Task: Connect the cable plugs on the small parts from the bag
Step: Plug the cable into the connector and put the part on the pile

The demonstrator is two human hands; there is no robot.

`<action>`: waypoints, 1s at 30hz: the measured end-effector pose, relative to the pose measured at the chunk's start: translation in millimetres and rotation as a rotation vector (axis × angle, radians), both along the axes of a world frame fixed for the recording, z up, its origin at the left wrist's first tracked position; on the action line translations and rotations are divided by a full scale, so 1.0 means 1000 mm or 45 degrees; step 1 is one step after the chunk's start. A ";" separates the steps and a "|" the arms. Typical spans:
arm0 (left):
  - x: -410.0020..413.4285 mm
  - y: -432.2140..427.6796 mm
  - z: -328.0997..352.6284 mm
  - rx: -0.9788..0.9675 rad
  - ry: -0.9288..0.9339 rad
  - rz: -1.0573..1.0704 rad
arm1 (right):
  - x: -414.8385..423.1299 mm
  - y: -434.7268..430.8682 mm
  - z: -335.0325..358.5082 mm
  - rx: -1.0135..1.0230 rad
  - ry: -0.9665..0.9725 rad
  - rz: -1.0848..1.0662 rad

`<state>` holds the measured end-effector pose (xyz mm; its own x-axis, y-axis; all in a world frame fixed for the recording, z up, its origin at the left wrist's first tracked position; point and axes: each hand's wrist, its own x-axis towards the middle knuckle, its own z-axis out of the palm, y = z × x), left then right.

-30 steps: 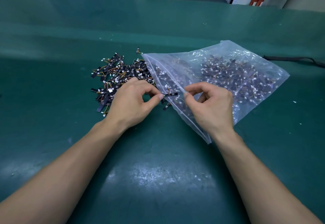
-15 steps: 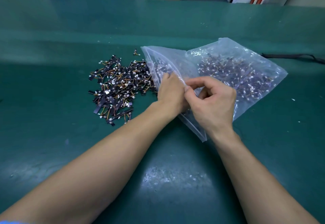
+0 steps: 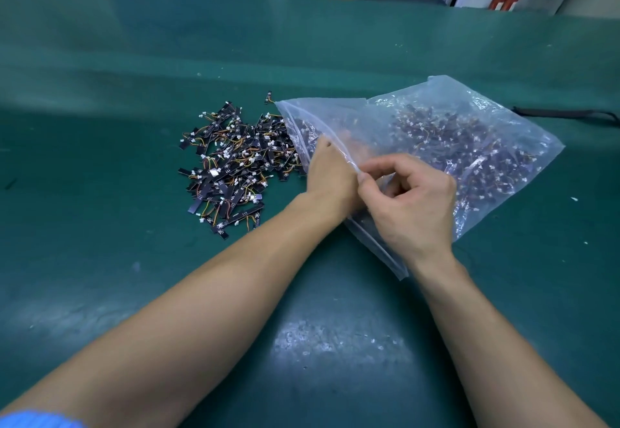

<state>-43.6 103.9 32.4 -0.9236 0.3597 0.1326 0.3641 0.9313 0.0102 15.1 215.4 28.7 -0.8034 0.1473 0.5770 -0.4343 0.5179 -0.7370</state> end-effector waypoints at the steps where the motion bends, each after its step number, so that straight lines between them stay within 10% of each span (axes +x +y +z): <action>1: 0.003 -0.004 -0.003 0.077 0.046 0.044 | -0.001 0.000 -0.001 0.007 -0.012 0.007; 13: 0.025 -0.120 -0.012 0.612 0.331 0.214 | -0.005 -0.002 -0.021 0.283 -0.449 0.158; 30: 0.017 -0.132 -0.018 0.480 0.466 0.365 | -0.005 -0.001 -0.024 0.290 -0.519 0.166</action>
<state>-26.5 -28.2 14.4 -0.8470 -0.0310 0.5307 0.1410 0.9495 0.2804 10.1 214.1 4.6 -0.9740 -0.0634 0.2174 -0.2061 0.6464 -0.7346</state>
